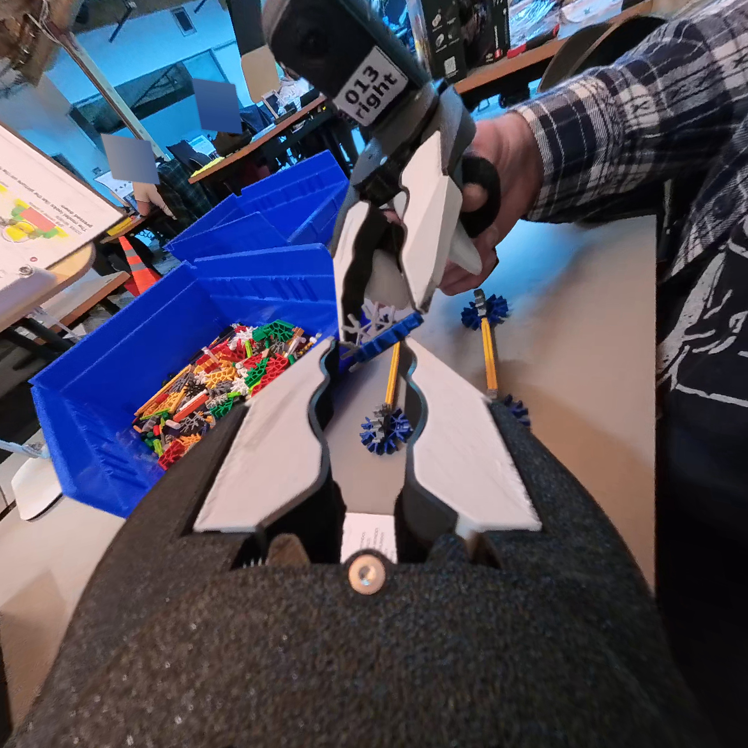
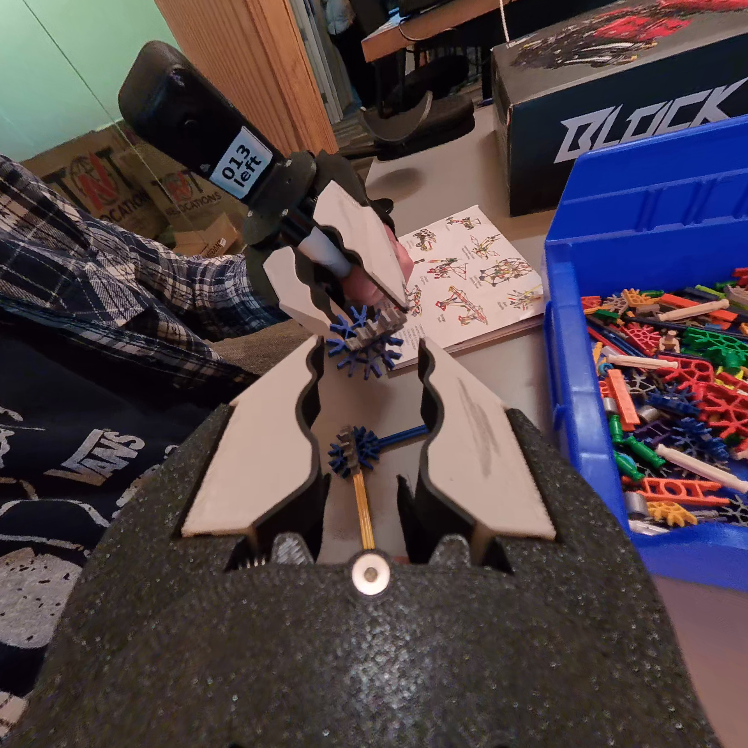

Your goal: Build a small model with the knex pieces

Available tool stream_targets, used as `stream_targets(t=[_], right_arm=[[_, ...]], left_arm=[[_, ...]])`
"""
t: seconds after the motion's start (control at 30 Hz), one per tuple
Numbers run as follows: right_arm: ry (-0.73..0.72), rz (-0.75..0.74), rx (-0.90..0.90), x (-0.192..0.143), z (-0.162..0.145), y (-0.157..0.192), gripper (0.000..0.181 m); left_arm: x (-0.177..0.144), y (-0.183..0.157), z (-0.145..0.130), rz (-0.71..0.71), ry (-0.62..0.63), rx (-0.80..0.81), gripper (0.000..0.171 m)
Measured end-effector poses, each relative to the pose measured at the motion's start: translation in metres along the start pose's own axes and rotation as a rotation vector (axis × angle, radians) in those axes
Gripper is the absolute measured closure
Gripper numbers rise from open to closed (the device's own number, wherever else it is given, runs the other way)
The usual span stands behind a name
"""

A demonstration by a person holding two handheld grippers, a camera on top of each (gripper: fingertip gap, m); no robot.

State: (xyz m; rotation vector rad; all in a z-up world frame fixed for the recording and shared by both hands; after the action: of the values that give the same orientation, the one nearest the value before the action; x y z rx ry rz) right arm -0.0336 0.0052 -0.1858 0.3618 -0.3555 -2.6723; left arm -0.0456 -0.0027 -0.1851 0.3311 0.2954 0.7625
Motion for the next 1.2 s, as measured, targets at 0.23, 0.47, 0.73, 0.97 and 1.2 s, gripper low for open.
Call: stream_targets(t=[0.23,0.47,0.73,0.97,1.2], right_arm=[[0.012,-0.009,-0.029,0.005,-0.001,0.006,0.136],[-0.03,-0.011,-0.062,0.004,0.007,0.011,0.143],[-0.037,-0.011,-0.079,0.004,0.009,0.013,0.143],[-0.042,-0.002,-0.09,0.004,0.01,0.016,0.144],[-0.072,-0.032,-0.099,0.005,0.013,0.012,0.144]], left_arm=[[0.002,-0.003,0.006,-0.005,-0.014,0.002,0.144],[0.001,-0.001,0.012,0.007,-0.034,-0.007,0.145],[0.002,-0.002,0.014,-0.004,-0.038,-0.018,0.144],[0.002,-0.004,0.016,-0.022,-0.046,-0.032,0.145],[0.001,0.002,0.015,-0.046,-0.023,-0.078,0.141]])
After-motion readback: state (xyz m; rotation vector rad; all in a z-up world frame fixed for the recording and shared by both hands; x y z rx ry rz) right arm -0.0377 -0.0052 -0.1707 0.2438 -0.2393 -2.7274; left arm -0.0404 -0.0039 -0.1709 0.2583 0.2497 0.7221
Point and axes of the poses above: each gripper's, where its closed fingertips meet, x out along the fingers, z out of its top, y = z × x across the jaws, the point moved 1 cm from there along -x, back along the fingers, and after that the axes turned 4 degrees about -y, right-handed, at the moved point
